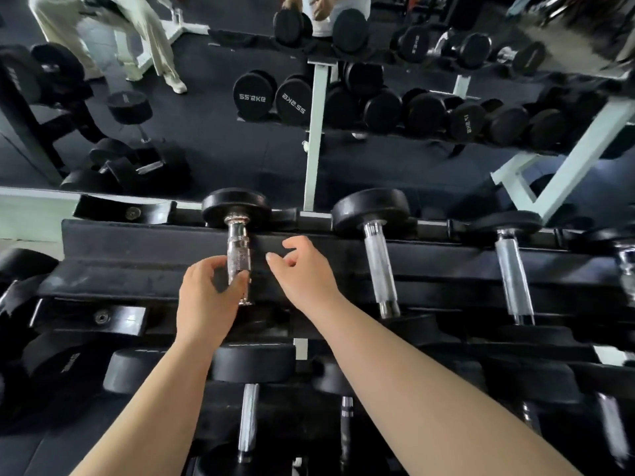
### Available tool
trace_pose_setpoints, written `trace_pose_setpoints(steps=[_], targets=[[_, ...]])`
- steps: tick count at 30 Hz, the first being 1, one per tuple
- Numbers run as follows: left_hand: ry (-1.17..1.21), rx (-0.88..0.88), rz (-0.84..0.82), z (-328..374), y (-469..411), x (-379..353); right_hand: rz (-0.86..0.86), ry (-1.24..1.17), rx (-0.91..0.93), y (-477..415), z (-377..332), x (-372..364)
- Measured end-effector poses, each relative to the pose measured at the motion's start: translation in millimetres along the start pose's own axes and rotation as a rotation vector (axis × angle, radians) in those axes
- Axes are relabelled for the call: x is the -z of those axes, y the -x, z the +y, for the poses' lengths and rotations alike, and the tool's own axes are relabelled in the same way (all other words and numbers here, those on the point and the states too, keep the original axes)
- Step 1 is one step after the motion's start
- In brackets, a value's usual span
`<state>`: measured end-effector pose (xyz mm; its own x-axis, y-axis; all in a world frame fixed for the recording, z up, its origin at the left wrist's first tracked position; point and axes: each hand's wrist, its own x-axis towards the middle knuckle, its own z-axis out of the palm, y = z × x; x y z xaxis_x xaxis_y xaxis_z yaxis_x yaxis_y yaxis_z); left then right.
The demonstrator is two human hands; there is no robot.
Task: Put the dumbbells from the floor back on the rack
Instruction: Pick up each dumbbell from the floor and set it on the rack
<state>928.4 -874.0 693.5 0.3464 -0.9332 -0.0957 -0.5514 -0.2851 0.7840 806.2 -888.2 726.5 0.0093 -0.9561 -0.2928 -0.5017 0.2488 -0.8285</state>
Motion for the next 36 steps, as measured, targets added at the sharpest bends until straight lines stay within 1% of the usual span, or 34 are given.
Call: trace_pose_setpoints(steps=[2,3,5,7,9,12,17,19,22,24,29,33,36], targets=[[0.074,-0.067,0.073,25.3,25.4,-5.9,0.046,-0.049,0.028,25.0,10.4,26.0],[0.143,-0.098,0.056,42.7,43.9,-12.1,0.079,-0.072,0.039,39.4,19.2,40.3],[0.229,-0.19,-0.072,78.4,87.4,-34.3,0.135,-0.137,0.044,69.8,44.0,73.2],[0.244,-0.281,-0.244,107.0,137.5,-67.7,0.196,-0.184,0.016,106.0,80.1,111.9],[0.245,-0.322,-0.4,126.1,191.8,-108.2,0.291,-0.225,-0.03,149.2,128.3,156.7],[0.154,-0.343,-0.622,140.7,285.1,-174.9,0.434,-0.324,-0.175,230.1,220.9,226.1],[-0.048,-0.258,-0.972,130.4,451.1,-309.0,0.636,-0.535,-0.44,382.7,401.0,322.1],[-0.153,-0.232,-1.126,125.2,508.6,-364.9,0.755,-0.634,-0.575,442.3,467.7,348.4],[-0.288,-0.218,-1.312,120.1,579.0,-435.8,0.871,-0.729,-0.74,519.6,550.2,378.0],[-0.347,-0.192,-1.371,113.8,611.6,-481.7,0.936,-0.771,-0.816,554.8,600.9,390.9],[-0.448,-0.037,-1.411,89.0,667.8,-581.1,1.031,-0.891,-0.942,597.9,698.6,402.2],[-0.46,0.164,-1.422,68.1,702.1,-667.3,1.03,-1.008,-0.946,595.1,777.8,413.3],[-0.452,0.18,-1.391,30.0,726.0,-746.7,1.007,-1.025,-0.932,570.3,862.3,416.0]])
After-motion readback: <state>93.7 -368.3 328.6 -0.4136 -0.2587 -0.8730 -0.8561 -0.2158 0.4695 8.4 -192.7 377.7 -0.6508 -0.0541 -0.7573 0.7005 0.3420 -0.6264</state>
